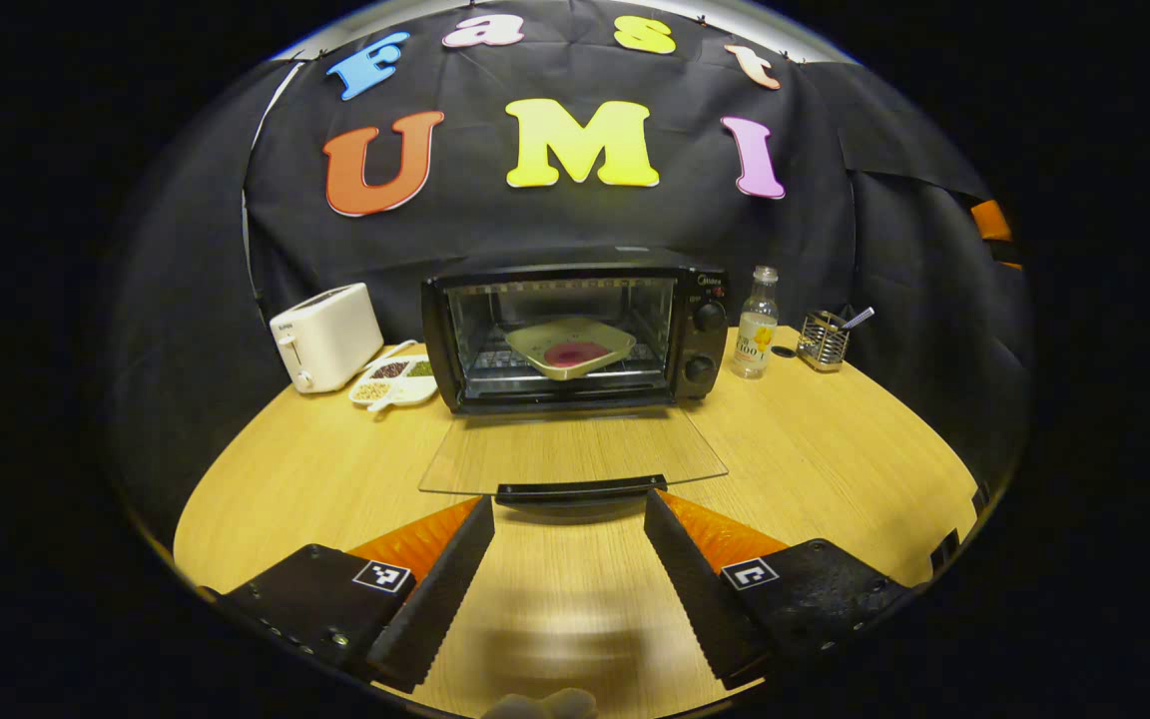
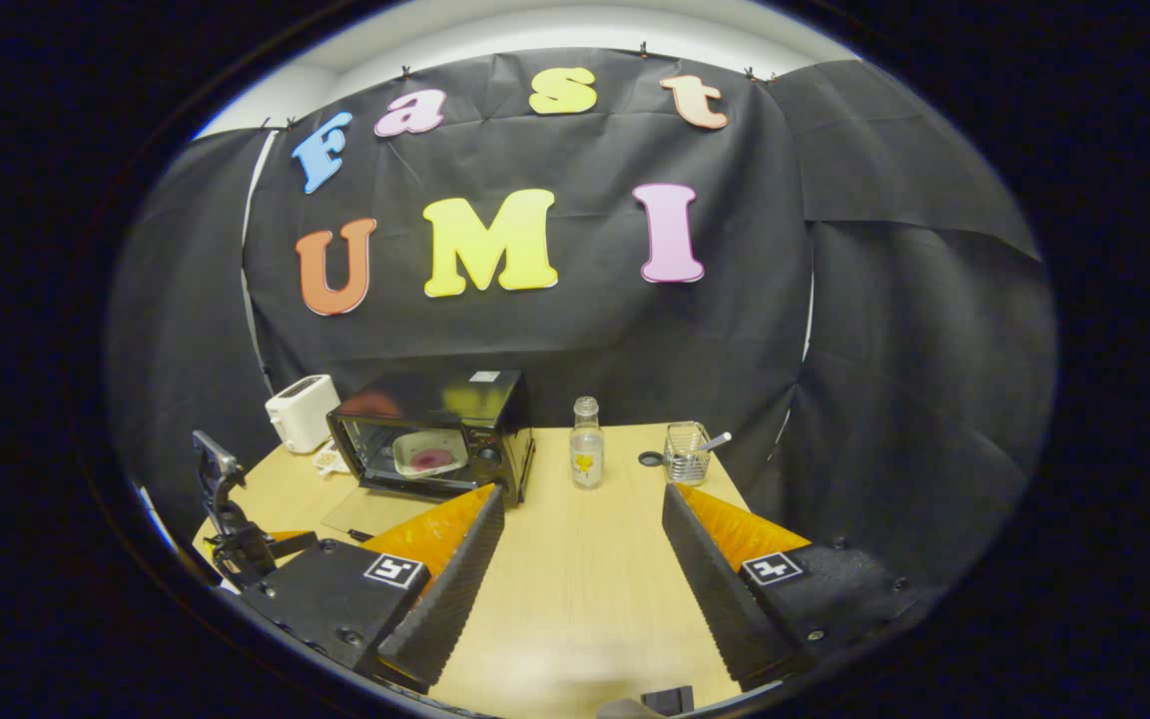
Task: Open the electric oven with the left hand, put the food in, and close the electric oven.
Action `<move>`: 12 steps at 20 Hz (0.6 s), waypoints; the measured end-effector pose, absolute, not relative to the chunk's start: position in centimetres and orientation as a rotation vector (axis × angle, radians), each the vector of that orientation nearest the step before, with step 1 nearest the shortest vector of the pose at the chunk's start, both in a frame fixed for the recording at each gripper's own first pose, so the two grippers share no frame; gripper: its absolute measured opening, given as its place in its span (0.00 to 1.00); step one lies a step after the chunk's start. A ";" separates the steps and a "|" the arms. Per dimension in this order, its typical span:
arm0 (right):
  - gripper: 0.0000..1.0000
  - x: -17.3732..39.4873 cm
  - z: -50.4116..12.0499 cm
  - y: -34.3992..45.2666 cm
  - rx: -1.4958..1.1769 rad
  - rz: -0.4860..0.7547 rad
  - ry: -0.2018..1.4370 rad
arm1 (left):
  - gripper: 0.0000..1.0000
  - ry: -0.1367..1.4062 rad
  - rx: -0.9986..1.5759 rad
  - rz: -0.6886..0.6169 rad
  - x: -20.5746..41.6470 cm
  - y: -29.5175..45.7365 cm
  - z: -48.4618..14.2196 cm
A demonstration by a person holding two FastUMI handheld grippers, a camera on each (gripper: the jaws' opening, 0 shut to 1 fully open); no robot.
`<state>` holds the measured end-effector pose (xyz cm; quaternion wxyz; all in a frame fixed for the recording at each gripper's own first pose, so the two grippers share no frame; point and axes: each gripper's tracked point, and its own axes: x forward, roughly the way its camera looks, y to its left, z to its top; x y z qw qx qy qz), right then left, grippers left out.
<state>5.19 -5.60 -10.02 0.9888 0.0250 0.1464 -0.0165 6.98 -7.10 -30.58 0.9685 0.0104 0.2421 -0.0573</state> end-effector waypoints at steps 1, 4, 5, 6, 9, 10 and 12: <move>1.00 5.2 -10.3 -5.9 0.049 -0.033 0.304 | 0.97 0.506 0.021 -0.110 7.4 -7.2 -31.6; 1.00 5.2 -11.0 -6.7 0.037 -0.031 0.334 | 0.97 0.554 0.025 -0.097 8.3 -7.9 -34.8; 1.00 5.2 -11.3 -7.0 0.032 -0.035 0.341 | 0.98 0.565 0.022 -0.097 8.8 -8.0 -35.5; 0.96 5.2 -11.4 -7.2 0.029 -0.040 0.347 | 0.97 0.573 0.025 -0.093 9.2 -8.2 -36.2; 0.96 5.2 -11.9 -7.7 0.034 -0.055 0.367 | 0.98 0.593 0.034 -0.086 10.6 -8.0 -37.9; 1.00 5.2 -12.0 -8.0 0.039 -0.062 0.372 | 0.97 0.604 0.036 -0.083 10.9 -8.0 -38.5; 0.96 5.1 -12.2 -8.3 0.050 -0.078 0.380 | 0.98 0.619 0.042 -0.078 11.3 -7.8 -39.3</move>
